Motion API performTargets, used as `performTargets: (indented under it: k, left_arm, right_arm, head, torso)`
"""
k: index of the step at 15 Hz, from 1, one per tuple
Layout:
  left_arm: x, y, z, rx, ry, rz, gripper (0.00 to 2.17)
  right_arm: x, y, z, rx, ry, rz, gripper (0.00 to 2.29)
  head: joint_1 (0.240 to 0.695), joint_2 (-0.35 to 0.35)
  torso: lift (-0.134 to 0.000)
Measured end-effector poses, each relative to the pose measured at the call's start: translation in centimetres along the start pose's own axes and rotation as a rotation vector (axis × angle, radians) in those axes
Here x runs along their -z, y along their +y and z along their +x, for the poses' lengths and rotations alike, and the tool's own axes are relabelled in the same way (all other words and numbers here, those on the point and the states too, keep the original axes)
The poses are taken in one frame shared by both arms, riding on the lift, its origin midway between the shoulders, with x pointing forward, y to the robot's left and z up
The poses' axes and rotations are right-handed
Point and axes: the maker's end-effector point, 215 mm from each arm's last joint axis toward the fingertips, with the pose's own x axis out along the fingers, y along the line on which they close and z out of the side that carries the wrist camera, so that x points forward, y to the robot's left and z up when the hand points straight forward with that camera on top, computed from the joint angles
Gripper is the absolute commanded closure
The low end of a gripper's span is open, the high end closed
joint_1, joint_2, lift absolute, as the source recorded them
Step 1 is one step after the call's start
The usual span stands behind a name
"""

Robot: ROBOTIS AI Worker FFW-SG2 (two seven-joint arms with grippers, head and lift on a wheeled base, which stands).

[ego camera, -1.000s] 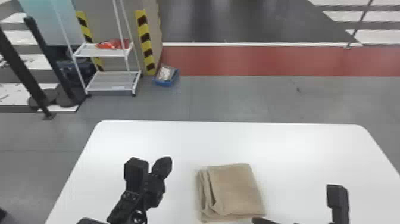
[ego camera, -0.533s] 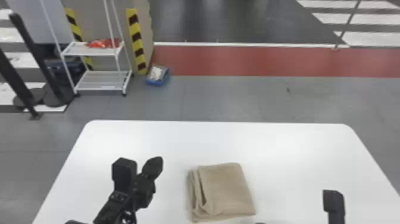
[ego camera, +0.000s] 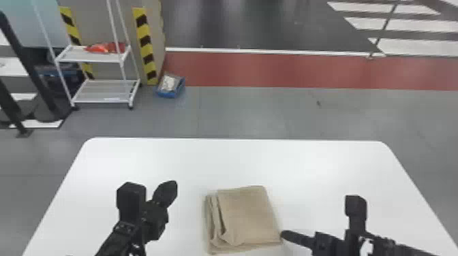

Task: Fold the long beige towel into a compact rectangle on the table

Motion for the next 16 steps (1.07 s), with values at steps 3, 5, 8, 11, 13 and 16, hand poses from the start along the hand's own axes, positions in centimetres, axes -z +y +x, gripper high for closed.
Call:
performTargets:
  k: [3, 5, 8, 11, 13, 16]
  left_arm:
    - [0.0, 0.2, 0.0, -0.003, 0.0, -0.001, 1.82]
    - [-0.1, 0.4, 0.0, -0.002, -0.002, -0.009, 1.82]
    - [-0.3, 0.7, 0.2, -0.004, -0.004, -0.009, 1.82]
    - [-0.6, 0.4, 0.5, 0.001, -0.005, -0.01, 1.82]
    - [-0.5, 0.2, 0.6, 0.003, -0.001, -0.011, 1.82]
    - [-0.2, 0.3, 0.6, 0.001, 0.005, -0.01, 1.82]
  right_arm:
    - [-2.5, 0.4, 1.4, -0.011, -0.012, 0.007, 1.65]
    - [-2.0, 1.6, 1.3, -0.037, -0.001, 0.009, 1.65]
    - [-0.6, 3.1, 0.0, -0.068, 0.004, 0.007, 1.65]
    - [0.6, 3.9, -1.7, -0.075, 0.002, -0.007, 1.65]
    - [1.5, 4.7, -2.5, -0.09, 0.017, -0.005, 1.65]
    - [3.7, 6.3, -2.8, -0.125, 0.055, 0.005, 1.65]
  head:
    - [0.695, -0.046]
    - [0.695, -0.035]
    - [0.695, -0.017]
    - [0.695, -0.019]
    - [0.695, -0.019]
    - [0.695, 0.006]
  torso:
    - [0.0]
    - [0.0]
    - [0.0]
    - [0.0]
    - [0.0]
    - [0.0]
